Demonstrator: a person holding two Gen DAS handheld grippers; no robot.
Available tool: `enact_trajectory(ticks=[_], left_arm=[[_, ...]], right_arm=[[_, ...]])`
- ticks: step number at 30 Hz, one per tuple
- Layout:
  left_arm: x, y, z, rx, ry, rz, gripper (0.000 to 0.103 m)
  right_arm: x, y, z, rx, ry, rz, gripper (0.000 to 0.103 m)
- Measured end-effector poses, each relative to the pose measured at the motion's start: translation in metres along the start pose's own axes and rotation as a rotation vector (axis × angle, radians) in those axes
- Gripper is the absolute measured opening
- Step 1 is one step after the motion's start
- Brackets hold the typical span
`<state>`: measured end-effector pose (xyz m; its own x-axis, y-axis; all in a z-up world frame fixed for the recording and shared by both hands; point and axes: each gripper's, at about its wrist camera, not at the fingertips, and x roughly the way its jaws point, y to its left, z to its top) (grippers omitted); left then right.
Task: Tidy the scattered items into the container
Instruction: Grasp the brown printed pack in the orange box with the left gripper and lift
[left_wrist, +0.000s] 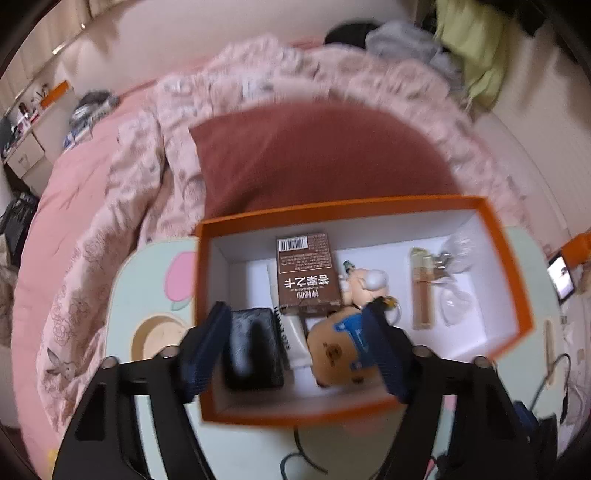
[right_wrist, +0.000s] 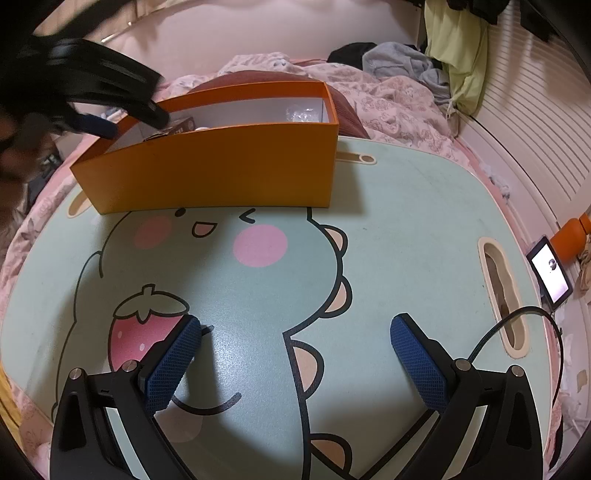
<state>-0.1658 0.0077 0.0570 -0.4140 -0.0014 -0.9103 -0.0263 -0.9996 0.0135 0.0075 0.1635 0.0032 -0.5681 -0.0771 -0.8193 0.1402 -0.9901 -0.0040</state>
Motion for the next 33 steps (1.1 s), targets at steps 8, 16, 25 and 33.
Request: enact_trajectory(ticks=[8,16,25,33], left_arm=[[0.04,-0.009,0.015,-0.003,0.048,0.074,0.049],[0.013,-0.001,0.016,-0.005,-0.02,-0.006,0.043],[-0.076,0.007,-0.056,0.014,-0.181,-0.163,0.043],[-0.042,0.003,-0.136,-0.034,-0.114,-0.168,0.043]], right_arm=[[-0.001,0.002,-0.001,-0.002,-0.002,0.004,0.103],[-0.001,0.0,-0.001,-0.001,-0.002,0.007,0.103],[-0.002,0.002,-0.001,0.0,-0.001,0.007,0.103],[-0.002,0.002,0.0,0.001,-0.001,0.007,0.103]])
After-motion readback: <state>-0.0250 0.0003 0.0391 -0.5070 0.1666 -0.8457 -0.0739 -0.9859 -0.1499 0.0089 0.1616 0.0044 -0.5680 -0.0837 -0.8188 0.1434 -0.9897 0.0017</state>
